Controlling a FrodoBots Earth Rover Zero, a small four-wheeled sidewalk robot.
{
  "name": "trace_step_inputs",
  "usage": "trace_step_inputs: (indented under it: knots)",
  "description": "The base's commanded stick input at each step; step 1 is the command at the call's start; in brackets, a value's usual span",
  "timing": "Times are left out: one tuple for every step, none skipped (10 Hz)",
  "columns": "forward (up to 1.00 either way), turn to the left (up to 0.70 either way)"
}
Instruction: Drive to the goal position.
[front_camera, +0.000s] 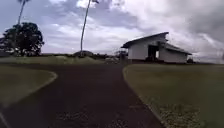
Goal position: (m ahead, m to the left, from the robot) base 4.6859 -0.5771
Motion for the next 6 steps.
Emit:
trace_step_inputs:
  knots:
    - [0.7, 0.35]
    - [0.7, 0.25]
    - [0.7, 0.1]
    - [0.7, 0.02]
    - [0.7, 0.02]
    - [0.7, 0.02]
